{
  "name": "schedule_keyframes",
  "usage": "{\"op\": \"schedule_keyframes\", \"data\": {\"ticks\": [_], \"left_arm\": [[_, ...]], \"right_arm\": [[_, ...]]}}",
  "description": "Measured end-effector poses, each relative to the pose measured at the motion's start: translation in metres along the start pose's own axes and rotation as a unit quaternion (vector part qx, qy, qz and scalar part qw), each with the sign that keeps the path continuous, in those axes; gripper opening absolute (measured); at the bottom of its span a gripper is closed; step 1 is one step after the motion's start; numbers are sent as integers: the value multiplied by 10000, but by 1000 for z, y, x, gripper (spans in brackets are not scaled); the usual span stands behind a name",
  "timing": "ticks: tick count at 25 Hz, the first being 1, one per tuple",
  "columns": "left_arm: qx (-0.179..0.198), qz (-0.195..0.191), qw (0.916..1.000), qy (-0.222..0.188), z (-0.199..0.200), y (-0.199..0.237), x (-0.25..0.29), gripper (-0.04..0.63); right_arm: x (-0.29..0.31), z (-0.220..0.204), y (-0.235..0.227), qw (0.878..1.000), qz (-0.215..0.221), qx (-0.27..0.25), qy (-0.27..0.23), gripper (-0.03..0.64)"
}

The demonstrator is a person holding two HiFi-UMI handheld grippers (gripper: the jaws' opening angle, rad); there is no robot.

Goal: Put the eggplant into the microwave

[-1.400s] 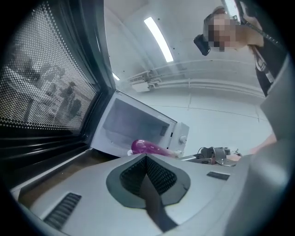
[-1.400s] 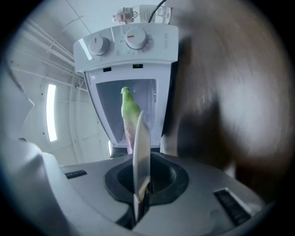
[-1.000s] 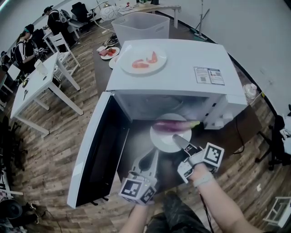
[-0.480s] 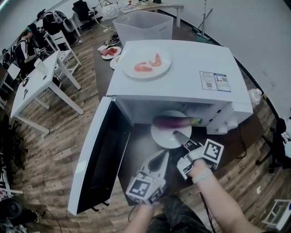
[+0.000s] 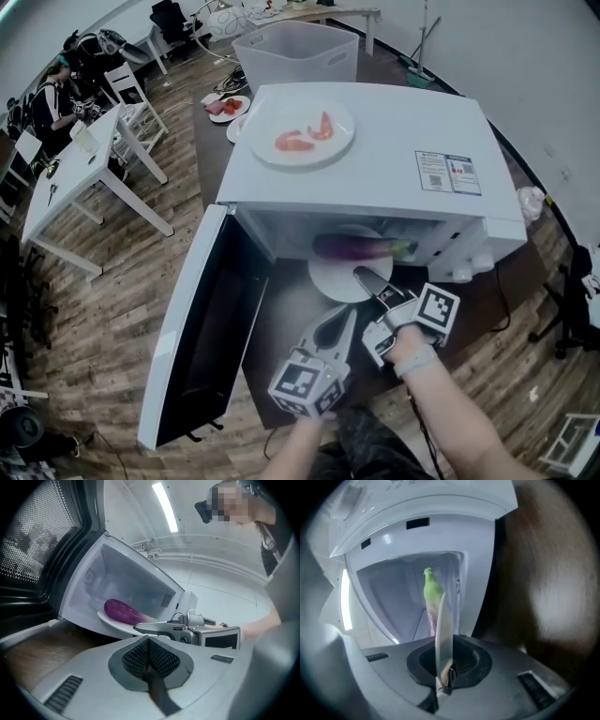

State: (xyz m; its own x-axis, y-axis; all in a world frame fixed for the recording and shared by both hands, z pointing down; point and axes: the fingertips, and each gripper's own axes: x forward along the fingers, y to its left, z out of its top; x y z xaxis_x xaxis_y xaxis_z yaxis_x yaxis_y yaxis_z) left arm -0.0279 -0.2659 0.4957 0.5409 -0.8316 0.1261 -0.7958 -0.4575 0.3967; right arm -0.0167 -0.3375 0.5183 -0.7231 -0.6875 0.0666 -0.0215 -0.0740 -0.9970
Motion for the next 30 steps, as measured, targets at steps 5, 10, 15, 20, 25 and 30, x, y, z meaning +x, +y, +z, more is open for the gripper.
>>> {"op": "schedule_keyframes", "data": {"ticks": [5,10,15,20,25,30], "left_arm": [[-133,54,9999,-61,1,3,5,5],[-279,108,9995,-94,1,8,10,5],[-405,157,9990,-138,2,15,15,5],[-526,190,9983,-147,4,18,20,5],[-634,265,9976,-104,6,23,24,5],[-688,307,9972,-37,8,26,26,5]], "right_arm": [[4,3,-1,10000,-42,-59,40,9],[11,0,4,9980,-84,-525,348,35],[10,-6,9,9960,-4,-736,508,80],[4,-10,13,9920,75,-1076,656,112],[-9,-15,18,9824,115,-1681,802,112],[-24,-13,4,9639,-299,-2488,898,68]]}}
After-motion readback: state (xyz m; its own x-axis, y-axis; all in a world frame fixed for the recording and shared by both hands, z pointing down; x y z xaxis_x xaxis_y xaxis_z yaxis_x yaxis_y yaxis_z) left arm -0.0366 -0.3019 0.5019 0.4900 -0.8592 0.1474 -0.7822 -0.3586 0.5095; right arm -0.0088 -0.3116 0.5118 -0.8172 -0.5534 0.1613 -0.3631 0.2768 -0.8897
